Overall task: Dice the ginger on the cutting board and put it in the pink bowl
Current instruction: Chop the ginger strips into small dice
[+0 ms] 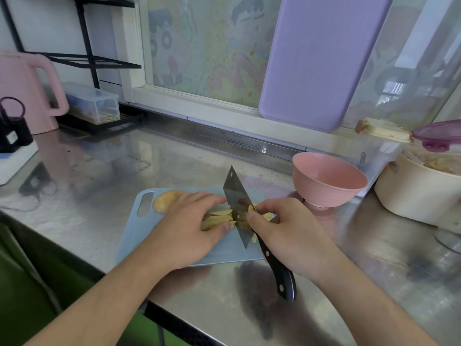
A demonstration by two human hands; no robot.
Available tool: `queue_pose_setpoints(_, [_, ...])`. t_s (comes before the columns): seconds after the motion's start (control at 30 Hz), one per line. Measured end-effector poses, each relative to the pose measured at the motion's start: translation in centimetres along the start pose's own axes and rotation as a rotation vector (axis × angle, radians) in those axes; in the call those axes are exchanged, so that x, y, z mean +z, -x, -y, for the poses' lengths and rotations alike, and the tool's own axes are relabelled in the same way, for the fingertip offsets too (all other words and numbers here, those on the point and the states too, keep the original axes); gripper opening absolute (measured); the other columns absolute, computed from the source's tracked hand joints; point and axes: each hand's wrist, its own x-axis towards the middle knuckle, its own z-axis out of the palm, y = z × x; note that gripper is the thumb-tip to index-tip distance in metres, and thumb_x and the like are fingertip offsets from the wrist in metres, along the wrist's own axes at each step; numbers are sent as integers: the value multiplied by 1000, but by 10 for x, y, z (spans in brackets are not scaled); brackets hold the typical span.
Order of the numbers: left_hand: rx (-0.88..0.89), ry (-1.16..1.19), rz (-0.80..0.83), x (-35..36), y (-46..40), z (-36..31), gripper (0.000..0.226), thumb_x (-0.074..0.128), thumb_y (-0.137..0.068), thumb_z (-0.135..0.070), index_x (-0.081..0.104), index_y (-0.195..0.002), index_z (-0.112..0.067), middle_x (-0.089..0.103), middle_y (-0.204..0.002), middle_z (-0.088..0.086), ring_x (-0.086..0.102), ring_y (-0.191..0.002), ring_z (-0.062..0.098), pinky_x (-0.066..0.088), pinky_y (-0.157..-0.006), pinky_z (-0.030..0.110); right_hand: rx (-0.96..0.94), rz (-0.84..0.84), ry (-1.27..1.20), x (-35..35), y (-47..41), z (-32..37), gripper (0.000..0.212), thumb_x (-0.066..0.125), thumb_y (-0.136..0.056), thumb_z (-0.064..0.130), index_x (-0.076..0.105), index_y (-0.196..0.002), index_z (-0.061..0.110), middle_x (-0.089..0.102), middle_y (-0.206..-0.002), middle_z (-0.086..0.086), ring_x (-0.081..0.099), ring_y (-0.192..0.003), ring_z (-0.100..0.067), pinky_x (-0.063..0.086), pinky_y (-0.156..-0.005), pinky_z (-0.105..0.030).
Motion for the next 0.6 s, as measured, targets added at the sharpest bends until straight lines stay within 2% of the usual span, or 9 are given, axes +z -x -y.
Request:
queue_pose_setpoints(0.13, [22,-39,33,0,-1,-1,51,63,-98,-50,50,-147,-42,45,-132,-35,36,-135,2,31,-116,29,-33,-20,7,-1,0,0,29,61,-96,36,71,-82,12,61,-64,-15,53,-52,-24,56,-60,-42])
queue_pose_setpoints(0.27, [27,-29,58,0,-1,1,51,61,-99,-50,46,-148,-47,47,-136,-34,34,-135,3,31,-117,33,-41,-21,21,-4,1,0,30,62,-97,34,72,-79,12,54,-50,-6,49,-47,-14,53,-57,-39])
queue_pose_setpoints(0.37, [47,-40,53,2,-1,2,48,60,-99,-51,49,-145,-46,52,-138,-33,35,-133,4,31,-115,33,-44,-7,13,-6,1,0,29,61,-97,33,73,-81,12,61,-57,-13,51,-48,-14,54,-57,-41])
queue_pose_setpoints(0.6, [82,-56,29,2,-1,3,41,60,-98,-52,58,-138,-41,56,-132,-31,39,-125,1,32,-114,31,-50,-38,10,-13,2,3,31,61,-98,32,72,-80,9,60,-59,-16,52,-50,-24,54,-57,-43])
